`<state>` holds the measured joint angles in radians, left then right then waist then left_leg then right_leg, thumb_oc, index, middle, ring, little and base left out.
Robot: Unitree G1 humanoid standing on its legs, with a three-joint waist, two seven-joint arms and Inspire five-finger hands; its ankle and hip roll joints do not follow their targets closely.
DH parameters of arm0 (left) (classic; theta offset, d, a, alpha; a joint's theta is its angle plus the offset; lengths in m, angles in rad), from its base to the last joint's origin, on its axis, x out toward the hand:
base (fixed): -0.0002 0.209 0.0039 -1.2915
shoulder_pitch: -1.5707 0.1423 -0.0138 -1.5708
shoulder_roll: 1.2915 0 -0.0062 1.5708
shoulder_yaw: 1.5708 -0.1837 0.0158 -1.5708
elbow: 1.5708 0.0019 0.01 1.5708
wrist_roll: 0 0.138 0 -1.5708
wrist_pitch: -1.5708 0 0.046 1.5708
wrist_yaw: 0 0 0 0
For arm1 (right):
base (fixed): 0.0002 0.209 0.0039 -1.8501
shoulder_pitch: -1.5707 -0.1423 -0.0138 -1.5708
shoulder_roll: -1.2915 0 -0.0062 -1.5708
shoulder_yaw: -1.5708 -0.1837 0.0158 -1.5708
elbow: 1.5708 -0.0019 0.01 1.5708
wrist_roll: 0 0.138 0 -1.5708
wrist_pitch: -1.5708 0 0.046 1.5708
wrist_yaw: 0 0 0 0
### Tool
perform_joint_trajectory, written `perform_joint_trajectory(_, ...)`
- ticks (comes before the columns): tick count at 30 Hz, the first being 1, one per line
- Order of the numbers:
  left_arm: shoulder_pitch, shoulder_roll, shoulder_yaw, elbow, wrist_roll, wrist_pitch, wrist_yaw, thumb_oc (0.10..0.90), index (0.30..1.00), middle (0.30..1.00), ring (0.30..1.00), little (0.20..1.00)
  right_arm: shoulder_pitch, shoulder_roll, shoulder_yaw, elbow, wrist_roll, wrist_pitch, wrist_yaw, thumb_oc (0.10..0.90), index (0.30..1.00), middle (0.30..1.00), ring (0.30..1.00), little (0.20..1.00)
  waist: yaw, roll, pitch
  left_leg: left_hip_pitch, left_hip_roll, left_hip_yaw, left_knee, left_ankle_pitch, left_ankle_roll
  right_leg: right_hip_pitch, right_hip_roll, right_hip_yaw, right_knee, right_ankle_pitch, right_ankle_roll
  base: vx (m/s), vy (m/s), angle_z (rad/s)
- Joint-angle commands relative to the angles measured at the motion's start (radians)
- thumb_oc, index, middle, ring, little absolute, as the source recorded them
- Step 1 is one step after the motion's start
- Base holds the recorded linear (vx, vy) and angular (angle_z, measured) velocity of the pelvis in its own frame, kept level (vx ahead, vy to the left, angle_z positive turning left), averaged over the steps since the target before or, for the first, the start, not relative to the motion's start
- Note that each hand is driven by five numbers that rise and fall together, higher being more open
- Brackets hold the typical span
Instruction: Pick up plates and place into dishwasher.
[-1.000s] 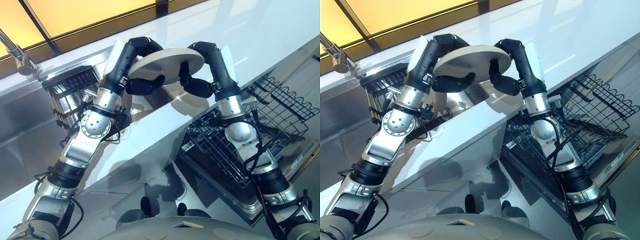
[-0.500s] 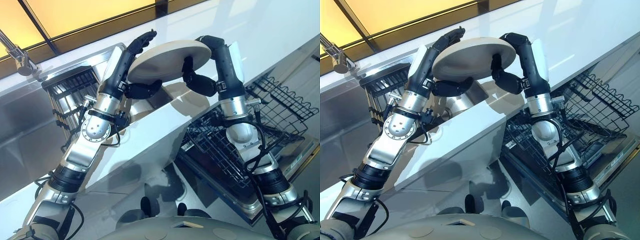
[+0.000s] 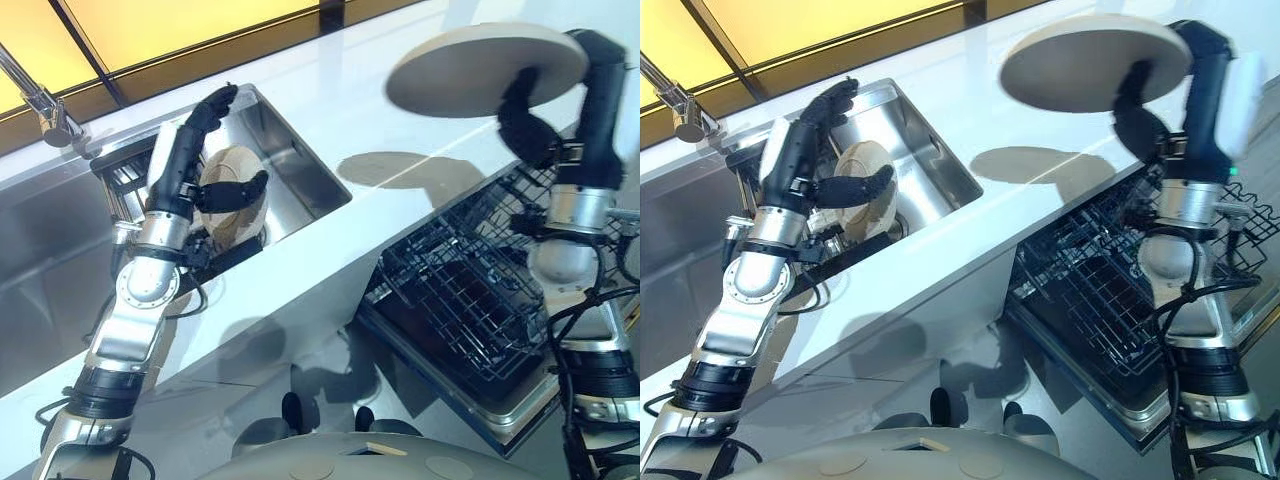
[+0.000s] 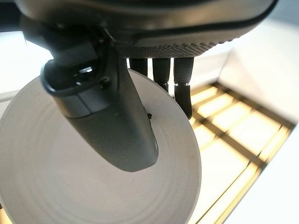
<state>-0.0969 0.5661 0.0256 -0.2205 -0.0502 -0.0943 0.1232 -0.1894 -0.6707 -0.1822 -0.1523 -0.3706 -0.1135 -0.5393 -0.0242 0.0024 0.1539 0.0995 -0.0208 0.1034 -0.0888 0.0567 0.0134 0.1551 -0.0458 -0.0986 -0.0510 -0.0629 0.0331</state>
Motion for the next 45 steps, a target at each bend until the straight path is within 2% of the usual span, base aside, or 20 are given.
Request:
perform_joint_trajectory(1,-0.023,0.091,0.112,-0.016,-0.035,-0.132,0.071,0.8,0.9,0.9,0.9,0.9,-0.031,-0.121,-0.134,-0.022,-0.056,0.008,-0.136,0.1,0.3,0.3,0.3,0.2,0.003,-0.003,-0.102,0.031,-0.05,0.008,0.018,-0.13,0.023,-0.082,0.048,-0.024,0.093,-0.013,0.058,0.01,0.01,0.05)
perform_joint_trajectory(6,0.021,0.126,0.207,0.015,-0.019,-0.114,0.098,0.8,0.9,0.9,0.9,0.9,0.055,-0.18,-0.258,0.047,-0.056,0.109,-0.18,0.1,0.3,0.3,0.3,0.2,-0.009,-0.008,-0.106,0.027,-0.049,0.005,0.014,-0.127,0.022,-0.089,0.05,-0.014,0.101,-0.017,0.061,0.0,0.009,0.04)
perform_joint_trajectory(8,0.042,0.151,0.252,0.045,0.0,-0.09,0.103,0.8,0.9,0.9,0.9,0.9,0.106,-0.19,-0.318,0.098,-0.01,0.19,-0.159,0.1,0.3,0.3,0.3,0.2,-0.019,-0.009,-0.105,0.025,-0.05,0.001,0.013,-0.125,0.023,-0.096,0.052,-0.003,0.109,-0.018,0.063,0.0,0.003,0.02)
perform_joint_trajectory(13,0.067,0.182,0.296,0.113,0.066,-0.069,0.164,0.8,0.9,0.9,0.9,0.9,0.175,-0.188,-0.366,0.188,0.05,0.245,-0.111,0.1,0.3,0.3,0.3,0.2,-0.033,-0.007,-0.101,0.022,-0.057,-0.015,0.016,-0.124,0.028,-0.106,0.059,0.029,0.117,-0.017,0.063,-0.01,0.008,-0.04)
perform_joint_trajectory(18,0.082,0.194,0.315,0.201,0.051,-0.049,0.178,0.8,0.9,0.9,0.9,0.9,0.23,-0.154,-0.369,0.264,0.077,0.289,-0.066,0.1,0.3,0.3,0.3,0.2,-0.049,-0.002,-0.094,0.02,-0.06,-0.024,0.019,-0.122,0.032,-0.113,0.064,0.06,0.126,-0.014,0.062,0.0,0.007,-0.09)
perform_joint_trajectory(22,0.084,0.191,0.308,0.223,0.061,-0.037,0.179,0.8,0.9,0.9,0.9,0.9,0.255,-0.116,-0.342,0.314,0.085,0.317,-0.029,0.1,0.3,0.3,0.3,0.2,-0.055,0.002,-0.085,0.022,-0.061,-0.024,0.018,-0.121,0.035,-0.122,0.064,0.066,0.141,-0.008,0.063,0.0,0.006,-0.13)
perform_joint_trajectory(30,0.075,0.198,0.298,0.217,0.055,-0.019,0.193,0.8,0.9,0.9,0.9,0.9,0.24,-0.071,-0.229,0.393,0.074,0.36,0.071,0.1,0.3,0.3,0.3,0.2,-0.041,0.006,-0.069,0.021,-0.062,-0.028,0.026,-0.122,0.035,-0.127,0.054,0.046,0.163,-0.011,0.065,0.01,0.002,-0.05)
perform_joint_trajectory(35,0.053,0.221,0.266,0.219,0.053,-0.006,0.195,0.8,0.9,0.9,0.9,0.9,0.183,-0.1,-0.158,0.464,0.082,0.376,0.088,0.1,0.3,0.3,0.3,0.2,-0.021,0.004,-0.065,0.028,-0.061,-0.037,0.025,-0.131,0.033,-0.118,0.047,0.026,0.163,-0.026,0.066,0.04,-0.021,0.06)
perform_joint_trajectory(40,0.037,0.248,0.224,0.211,0.049,0.012,0.177,0.8,0.9,0.9,0.9,0.9,0.089,-0.167,-0.085,0.525,0.105,0.437,0.111,0.1,0.3,0.3,0.3,0.2,0.011,0.006,-0.058,0.025,-0.061,-0.05,0.031,-0.133,0.031,-0.114,0.041,0.002,0.166,-0.038,0.063,0.05,-0.022,0.11)
perform_joint_trajectory(45,0.029,0.251,0.202,0.207,0.042,0.016,0.162,0.8,0.9,0.9,0.9,0.9,0.018,-0.2,-0.014,0.621,0.07,0.489,0.161,0.1,0.3,0.3,0.3,0.2,0.041,0.005,-0.052,0.02,-0.065,-0.066,0.032,-0.13,0.031,-0.111,0.036,-0.02,0.169,-0.046,0.06,0.07,-0.01,0.13)
